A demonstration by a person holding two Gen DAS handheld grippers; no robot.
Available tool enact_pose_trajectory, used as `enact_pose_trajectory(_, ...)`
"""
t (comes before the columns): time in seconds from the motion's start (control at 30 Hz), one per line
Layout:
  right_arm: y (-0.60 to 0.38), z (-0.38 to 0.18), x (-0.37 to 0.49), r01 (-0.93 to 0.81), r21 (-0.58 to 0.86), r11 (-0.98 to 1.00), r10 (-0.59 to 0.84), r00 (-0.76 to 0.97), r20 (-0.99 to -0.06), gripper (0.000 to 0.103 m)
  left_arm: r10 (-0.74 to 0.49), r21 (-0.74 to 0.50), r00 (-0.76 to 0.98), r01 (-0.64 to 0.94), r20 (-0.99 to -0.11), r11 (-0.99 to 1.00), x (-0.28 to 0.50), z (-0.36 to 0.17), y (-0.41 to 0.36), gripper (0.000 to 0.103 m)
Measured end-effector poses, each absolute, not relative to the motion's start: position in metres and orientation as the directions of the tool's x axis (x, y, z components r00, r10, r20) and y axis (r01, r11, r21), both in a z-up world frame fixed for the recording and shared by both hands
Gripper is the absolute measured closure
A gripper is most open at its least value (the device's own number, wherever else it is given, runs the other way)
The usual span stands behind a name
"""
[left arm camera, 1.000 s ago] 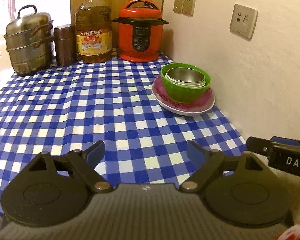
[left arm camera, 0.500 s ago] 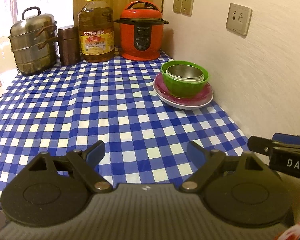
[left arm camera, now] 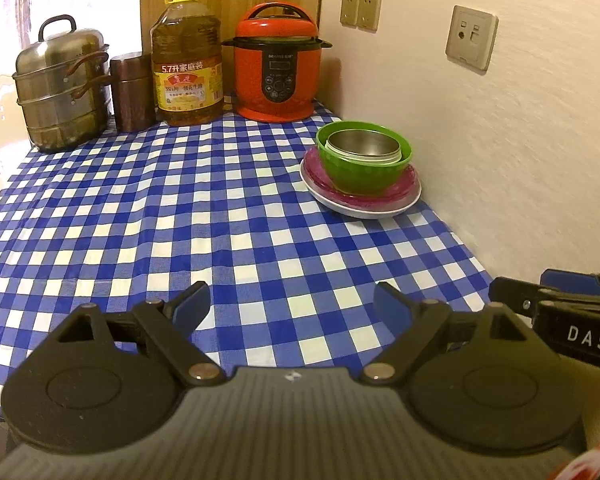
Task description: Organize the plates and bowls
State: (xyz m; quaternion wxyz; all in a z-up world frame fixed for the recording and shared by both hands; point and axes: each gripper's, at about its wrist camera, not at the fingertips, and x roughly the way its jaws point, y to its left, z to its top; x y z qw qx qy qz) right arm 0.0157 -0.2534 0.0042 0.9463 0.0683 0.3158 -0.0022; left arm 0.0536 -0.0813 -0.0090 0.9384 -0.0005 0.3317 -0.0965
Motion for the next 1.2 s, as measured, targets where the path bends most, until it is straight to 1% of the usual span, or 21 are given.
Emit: enact_pose_trajectory(1.2, -0.2607, 0.0001, 0.0163, 0.052, 0.13, 0.99, 0.037, 0.8, -0.599, 0.043, -0.181, -0.061, 0.761, 0.183, -0.623, 0.981, 0.0521, -0.0101, -0.0877, 0.015)
